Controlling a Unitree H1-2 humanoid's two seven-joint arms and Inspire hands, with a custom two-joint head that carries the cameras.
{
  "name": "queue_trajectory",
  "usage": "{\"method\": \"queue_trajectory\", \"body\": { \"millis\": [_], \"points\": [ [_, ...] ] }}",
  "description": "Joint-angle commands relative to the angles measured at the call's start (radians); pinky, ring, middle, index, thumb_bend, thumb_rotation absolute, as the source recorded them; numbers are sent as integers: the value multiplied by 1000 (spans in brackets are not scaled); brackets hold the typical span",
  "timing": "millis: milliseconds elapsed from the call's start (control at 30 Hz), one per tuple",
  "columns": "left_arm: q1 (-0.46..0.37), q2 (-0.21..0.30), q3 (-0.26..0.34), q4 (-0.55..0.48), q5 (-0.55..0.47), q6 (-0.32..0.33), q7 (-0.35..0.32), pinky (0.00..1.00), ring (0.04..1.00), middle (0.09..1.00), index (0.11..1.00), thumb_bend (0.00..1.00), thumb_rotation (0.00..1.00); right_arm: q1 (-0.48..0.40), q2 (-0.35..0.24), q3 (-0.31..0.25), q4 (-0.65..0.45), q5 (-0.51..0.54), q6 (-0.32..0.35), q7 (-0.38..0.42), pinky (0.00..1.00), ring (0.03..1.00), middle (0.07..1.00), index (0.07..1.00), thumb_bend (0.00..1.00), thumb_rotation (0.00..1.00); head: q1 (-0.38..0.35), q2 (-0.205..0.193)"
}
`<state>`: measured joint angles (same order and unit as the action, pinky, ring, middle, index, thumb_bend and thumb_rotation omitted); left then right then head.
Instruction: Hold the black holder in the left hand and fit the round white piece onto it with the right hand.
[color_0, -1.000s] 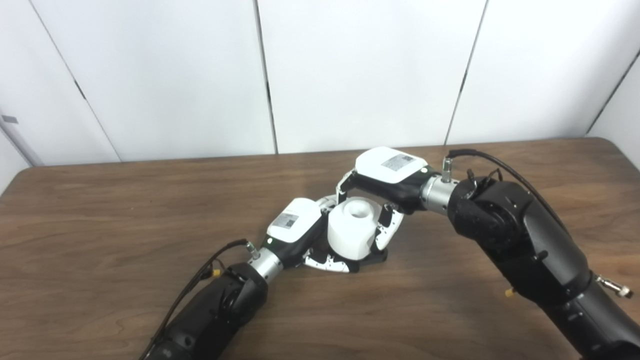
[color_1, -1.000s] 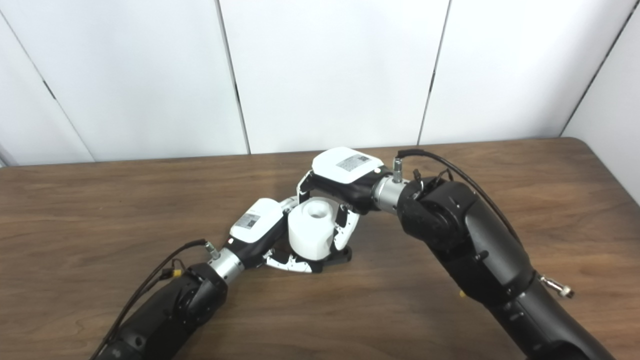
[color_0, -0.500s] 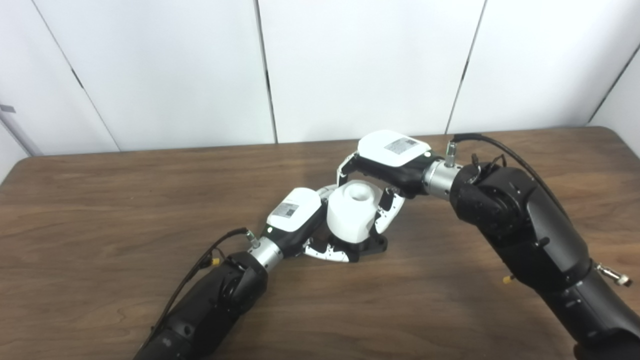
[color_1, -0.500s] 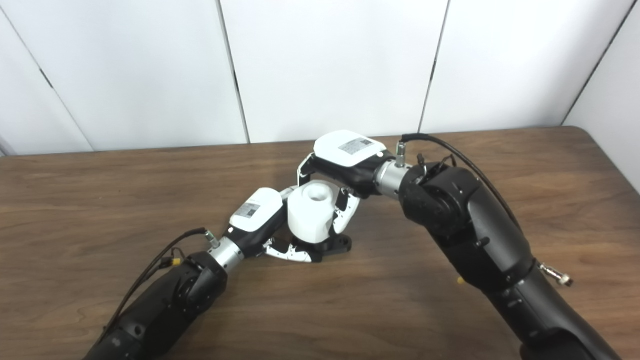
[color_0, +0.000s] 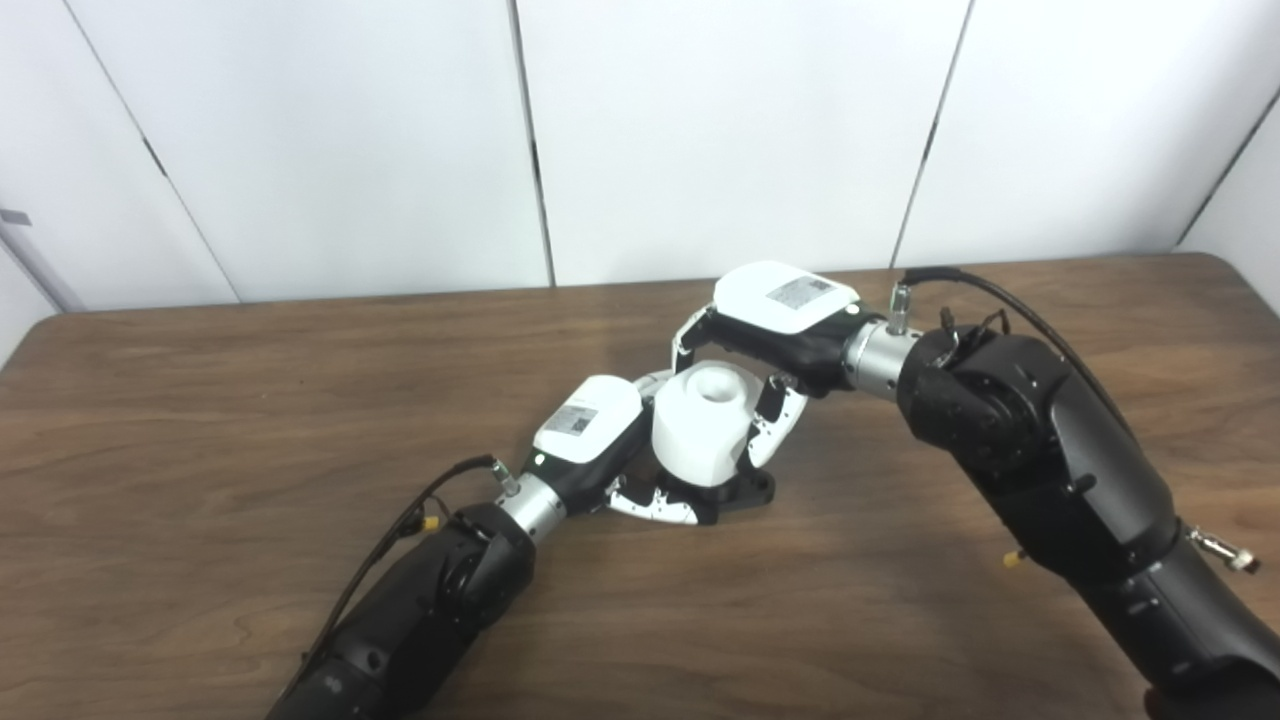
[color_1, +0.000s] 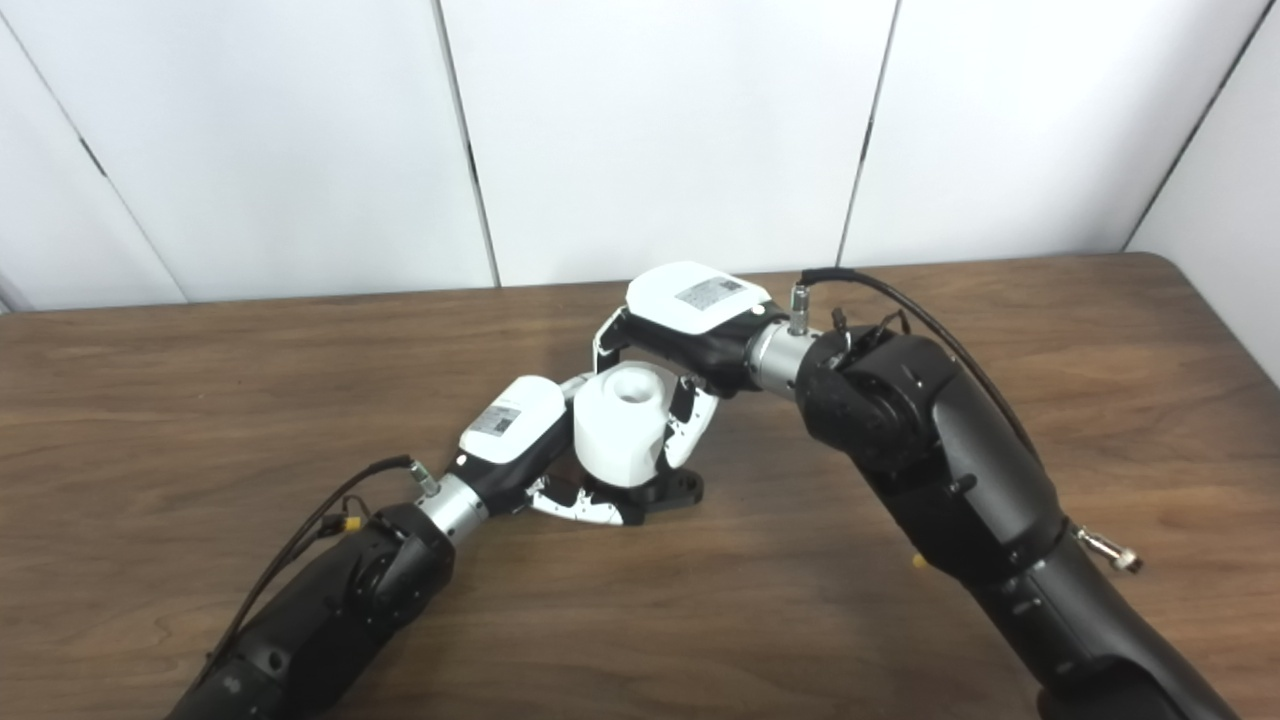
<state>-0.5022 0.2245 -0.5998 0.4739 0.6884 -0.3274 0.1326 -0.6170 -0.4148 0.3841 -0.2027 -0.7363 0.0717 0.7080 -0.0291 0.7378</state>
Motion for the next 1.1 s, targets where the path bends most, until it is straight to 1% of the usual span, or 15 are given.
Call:
{"method": "queue_trajectory", "body": {
  "millis": [0, 133, 300, 533, 700, 900, 1067],
  "points": [
    [55, 21, -47, 39, 37, 55, -140, 710, 897, 877, 491, 521, 78, -62, -4, -9, -5, -9, -22, -26, 647, 776, 717, 480, 526, 144, -1, 0],
    [58, 25, -45, 32, 39, 56, -143, 706, 894, 876, 491, 521, 78, -65, -9, -3, 11, -10, -35, -31, 639, 776, 718, 480, 525, 144, -10, 2],
    [61, 26, -39, 30, 28, 53, -146, 718, 896, 877, 491, 521, 78, -72, -16, 2, 23, -15, -33, -20, 643, 782, 720, 481, 525, 145, -10, 5],
    [62, 25, -36, 30, 27, 51, -145, 711, 894, 875, 490, 521, 79, -66, -19, -1, 40, -6, -50, -29, 642, 770, 712, 480, 525, 145, -8, 10],
    [64, 25, -34, 20, 20, 61, -158, 720, 900, 881, 490, 521, 78, -57, -17, 0, 45, -7, -50, -28, 648, 770, 711, 480, 526, 145, -7, 12],
    [65, 26, -37, 16, 25, 59, -151, 706, 893, 877, 490, 521, 79, -52, -12, 3, 41, -9, -32, -15, 668, 781, 713, 481, 524, 145, -5, 16],
    [64, 23, -39, 17, 23, 62, -157, 712, 889, 878, 490, 521, 79, -43, -4, 6, 47, -11, -33, -25, 673, 776, 712, 481, 525, 144, -4, 17]
  ]
}}
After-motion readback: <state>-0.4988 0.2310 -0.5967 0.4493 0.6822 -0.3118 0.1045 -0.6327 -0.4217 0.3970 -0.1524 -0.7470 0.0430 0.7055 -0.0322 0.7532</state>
